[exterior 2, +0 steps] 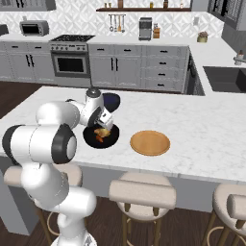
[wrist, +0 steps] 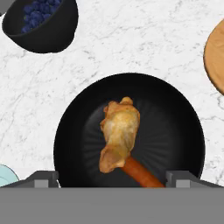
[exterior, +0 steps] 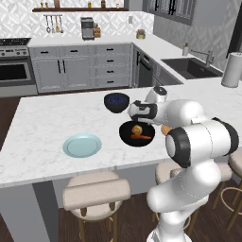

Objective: Pick the chicken drumstick and carrot from their plates and place them in the bowl. Then put the bowl in the fridge.

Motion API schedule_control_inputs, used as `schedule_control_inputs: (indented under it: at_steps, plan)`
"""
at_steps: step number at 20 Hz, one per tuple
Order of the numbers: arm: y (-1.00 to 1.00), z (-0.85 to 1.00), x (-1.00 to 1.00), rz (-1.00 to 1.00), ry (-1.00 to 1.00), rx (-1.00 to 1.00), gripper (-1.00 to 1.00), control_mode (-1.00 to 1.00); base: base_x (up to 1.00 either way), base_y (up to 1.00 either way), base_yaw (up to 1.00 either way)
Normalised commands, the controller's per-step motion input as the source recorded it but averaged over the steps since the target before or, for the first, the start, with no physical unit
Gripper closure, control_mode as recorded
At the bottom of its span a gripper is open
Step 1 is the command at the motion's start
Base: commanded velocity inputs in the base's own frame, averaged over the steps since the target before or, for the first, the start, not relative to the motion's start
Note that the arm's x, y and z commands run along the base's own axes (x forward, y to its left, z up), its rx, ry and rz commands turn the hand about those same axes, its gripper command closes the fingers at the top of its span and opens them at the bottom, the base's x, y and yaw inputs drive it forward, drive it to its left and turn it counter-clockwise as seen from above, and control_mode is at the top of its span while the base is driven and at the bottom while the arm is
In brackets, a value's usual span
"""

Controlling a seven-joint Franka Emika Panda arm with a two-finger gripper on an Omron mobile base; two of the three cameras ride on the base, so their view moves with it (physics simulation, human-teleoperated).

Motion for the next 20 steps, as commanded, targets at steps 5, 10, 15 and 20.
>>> schedule_control_inputs:
  at_steps: [5, 10, 15, 20]
  plan:
    - [-0.75, 0.55, -0.77, -0.12, 0.19, 0.19, -1.0, -1.0, 0.0, 0.0, 0.0]
    - [-0.14, -0.23, -0.14, 0.05, 0.13, -0.05, -1.0, -1.0, 0.0, 0.0, 0.0]
    - [-0.11, -0.46, -0.19, 0.09, 0.0, -0.05, -1.0, -1.0, 0.0, 0.0, 0.0]
    - [-0.14, -0.3, -0.18, 0.02, 0.0, -0.03, -1.0, -1.0, 0.0, 0.0, 0.0]
